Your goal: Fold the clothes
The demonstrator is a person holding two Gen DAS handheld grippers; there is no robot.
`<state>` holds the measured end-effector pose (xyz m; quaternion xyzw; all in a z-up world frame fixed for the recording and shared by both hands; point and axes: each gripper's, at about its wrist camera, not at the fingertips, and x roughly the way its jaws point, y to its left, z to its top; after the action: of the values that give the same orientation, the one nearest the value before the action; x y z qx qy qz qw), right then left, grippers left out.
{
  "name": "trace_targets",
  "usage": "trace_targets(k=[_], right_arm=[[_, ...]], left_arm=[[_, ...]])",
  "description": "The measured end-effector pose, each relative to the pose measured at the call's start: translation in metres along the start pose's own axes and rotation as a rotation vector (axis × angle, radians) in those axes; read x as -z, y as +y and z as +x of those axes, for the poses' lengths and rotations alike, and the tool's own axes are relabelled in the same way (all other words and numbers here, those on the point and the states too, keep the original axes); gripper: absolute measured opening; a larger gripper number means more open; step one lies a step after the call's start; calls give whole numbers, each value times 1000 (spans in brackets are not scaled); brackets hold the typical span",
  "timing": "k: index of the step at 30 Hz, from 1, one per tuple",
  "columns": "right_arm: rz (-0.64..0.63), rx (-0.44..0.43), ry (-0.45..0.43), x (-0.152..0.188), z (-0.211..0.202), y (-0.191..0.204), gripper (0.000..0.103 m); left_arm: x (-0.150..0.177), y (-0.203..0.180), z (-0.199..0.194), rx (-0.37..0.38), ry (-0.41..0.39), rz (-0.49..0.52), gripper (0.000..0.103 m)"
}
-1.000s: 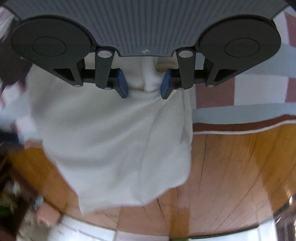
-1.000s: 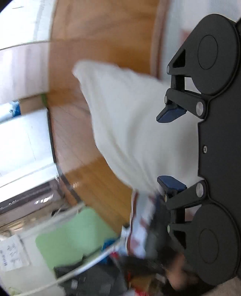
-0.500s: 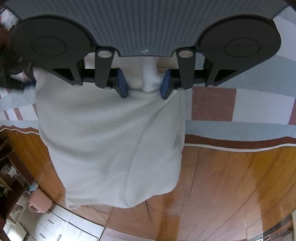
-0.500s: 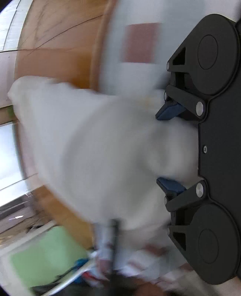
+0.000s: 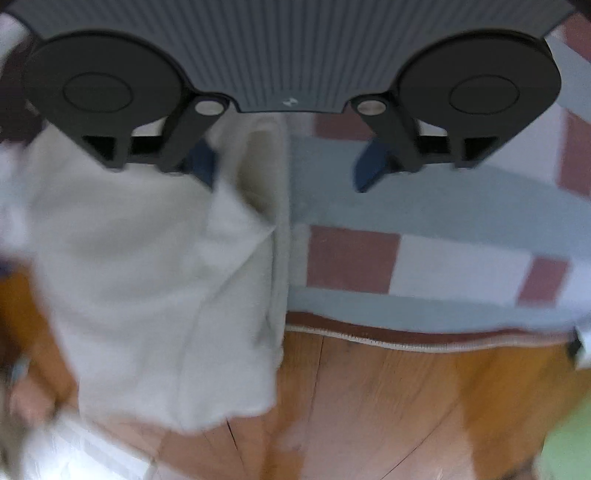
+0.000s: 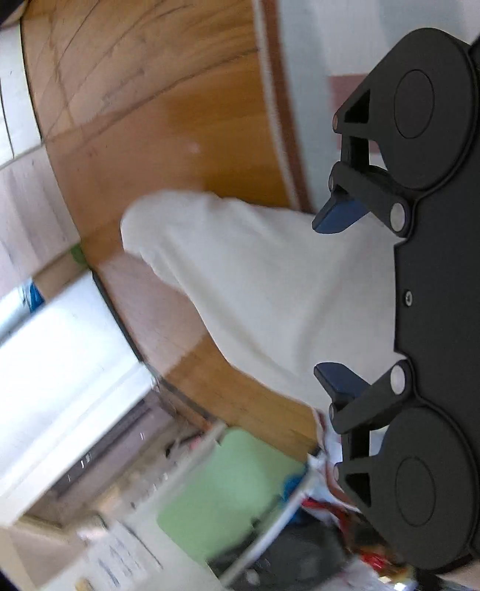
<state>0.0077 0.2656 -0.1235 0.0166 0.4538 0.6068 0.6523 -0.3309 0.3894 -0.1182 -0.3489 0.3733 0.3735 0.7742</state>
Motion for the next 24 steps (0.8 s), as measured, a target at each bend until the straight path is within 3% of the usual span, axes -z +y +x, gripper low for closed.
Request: trace_targets(k=[4, 6, 8, 11, 13, 16, 18, 21, 22, 24], right_arm=[[-8, 21, 74, -23, 61, -8, 82], [-54, 21, 142, -35, 96, -17, 85], [-2, 52, 127, -50, 106, -26, 87], [69, 136, 60, -71, 107, -37, 86], [46, 194, 20, -75, 92, -36, 86], [81, 144, 47, -64, 70, -38, 86], [151, 44, 71, -46, 58, -44, 86], [273, -96, 127, -18, 63, -53, 87], [318, -122, 164, -11, 73, -55, 87], [379, -125, 233, -2, 95, -58, 87]], left_arm=[[-29, -22, -31, 77, -185, 31, 67], [-43, -35, -27, 156, -210, 63, 69], [-55, -47, -6, 146, -177, 102, 69], [-67, -48, 34, 28, -103, 133, 69], [-72, -32, 55, 17, -64, 94, 77], [-77, -3, 63, 7, -52, -4, 81], [-78, 15, 59, 102, -62, -101, 80], [-77, 49, 63, 387, -57, -350, 77], [-76, 56, 66, 443, -48, -399, 77], [-75, 57, 67, 427, -42, -389, 78]])
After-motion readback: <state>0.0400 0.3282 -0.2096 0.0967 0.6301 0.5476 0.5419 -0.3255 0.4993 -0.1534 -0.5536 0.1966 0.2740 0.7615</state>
